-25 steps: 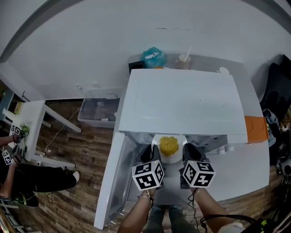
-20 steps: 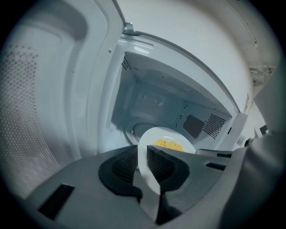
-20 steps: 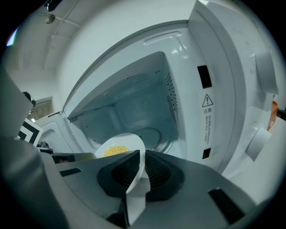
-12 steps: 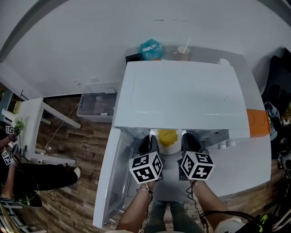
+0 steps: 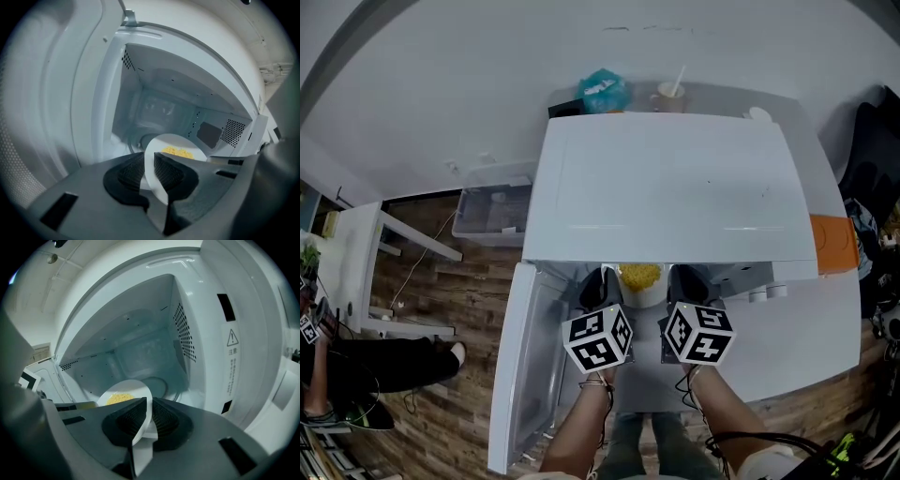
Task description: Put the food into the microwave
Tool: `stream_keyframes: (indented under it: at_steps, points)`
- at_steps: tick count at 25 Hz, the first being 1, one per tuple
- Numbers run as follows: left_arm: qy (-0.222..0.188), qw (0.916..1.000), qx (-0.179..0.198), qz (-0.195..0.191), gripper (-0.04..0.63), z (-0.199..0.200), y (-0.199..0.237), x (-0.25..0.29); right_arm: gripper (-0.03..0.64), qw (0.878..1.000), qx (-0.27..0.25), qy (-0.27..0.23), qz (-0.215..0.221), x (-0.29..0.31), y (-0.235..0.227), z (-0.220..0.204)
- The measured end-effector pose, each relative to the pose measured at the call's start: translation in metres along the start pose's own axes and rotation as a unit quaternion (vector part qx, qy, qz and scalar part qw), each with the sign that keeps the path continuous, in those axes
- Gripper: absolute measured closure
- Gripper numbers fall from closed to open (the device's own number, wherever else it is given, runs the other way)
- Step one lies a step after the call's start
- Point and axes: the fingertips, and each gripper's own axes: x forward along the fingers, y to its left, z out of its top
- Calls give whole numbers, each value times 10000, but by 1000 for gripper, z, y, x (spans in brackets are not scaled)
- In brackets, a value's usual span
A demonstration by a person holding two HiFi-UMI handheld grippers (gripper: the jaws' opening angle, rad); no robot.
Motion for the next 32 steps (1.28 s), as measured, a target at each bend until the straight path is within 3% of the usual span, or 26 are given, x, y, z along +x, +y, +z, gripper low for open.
stream_keyframes:
  at_steps: [32]
  points:
    - [-55, 10000, 38, -44, 531, 6, 4, 39, 568, 9987, -111, -129, -479, 34, -8, 8]
